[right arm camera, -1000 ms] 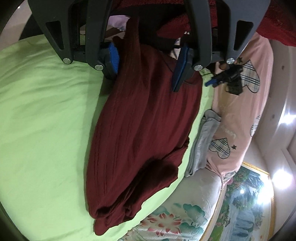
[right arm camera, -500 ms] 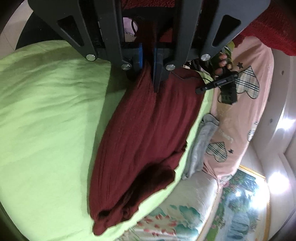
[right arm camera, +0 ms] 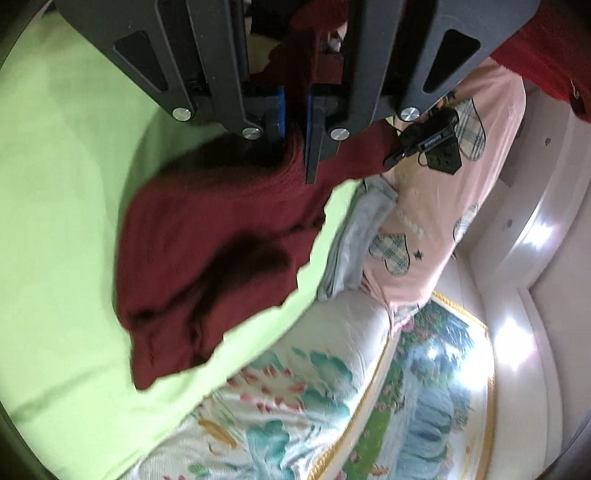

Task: Fold large clothes

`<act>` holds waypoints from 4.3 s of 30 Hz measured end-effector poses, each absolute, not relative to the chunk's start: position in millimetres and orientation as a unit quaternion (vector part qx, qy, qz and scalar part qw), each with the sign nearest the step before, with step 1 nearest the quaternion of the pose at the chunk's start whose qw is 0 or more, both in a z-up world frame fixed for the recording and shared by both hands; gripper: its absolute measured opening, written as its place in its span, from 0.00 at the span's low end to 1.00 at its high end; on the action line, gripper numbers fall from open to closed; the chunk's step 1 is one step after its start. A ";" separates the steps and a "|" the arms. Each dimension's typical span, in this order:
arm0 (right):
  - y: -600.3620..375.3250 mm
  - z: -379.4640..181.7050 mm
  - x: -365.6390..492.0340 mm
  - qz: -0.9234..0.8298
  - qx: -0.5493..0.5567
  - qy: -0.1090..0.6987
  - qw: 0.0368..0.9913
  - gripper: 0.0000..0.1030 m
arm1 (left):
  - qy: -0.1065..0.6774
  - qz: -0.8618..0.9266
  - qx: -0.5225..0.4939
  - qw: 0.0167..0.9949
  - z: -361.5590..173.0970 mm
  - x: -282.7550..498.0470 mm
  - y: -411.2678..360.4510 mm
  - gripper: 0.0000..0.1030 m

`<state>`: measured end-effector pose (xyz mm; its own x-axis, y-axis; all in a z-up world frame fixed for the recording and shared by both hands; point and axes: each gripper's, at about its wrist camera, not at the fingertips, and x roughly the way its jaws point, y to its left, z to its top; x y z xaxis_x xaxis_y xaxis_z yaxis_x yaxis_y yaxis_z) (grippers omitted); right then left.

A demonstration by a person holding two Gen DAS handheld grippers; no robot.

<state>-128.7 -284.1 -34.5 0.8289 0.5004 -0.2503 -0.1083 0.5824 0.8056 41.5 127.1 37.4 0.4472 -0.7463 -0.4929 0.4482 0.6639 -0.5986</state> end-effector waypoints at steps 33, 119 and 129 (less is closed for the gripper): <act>-402.4 -42.9 42.1 -0.014 0.440 0.276 0.854 0.21 | 0.458 -0.307 -0.151 0.820 -3.7 274.8 -0.9 0.37; -261.5 -57.8 178.8 0.045 0.337 0.403 0.850 0.21 | 0.382 -0.300 -0.208 0.849 27.1 223.1 -24.6 0.14; -362.7 -63.2 115.9 0.137 0.583 0.277 0.752 0.66 | 0.380 -0.413 -0.065 0.825 27.5 178.2 -173.5 0.13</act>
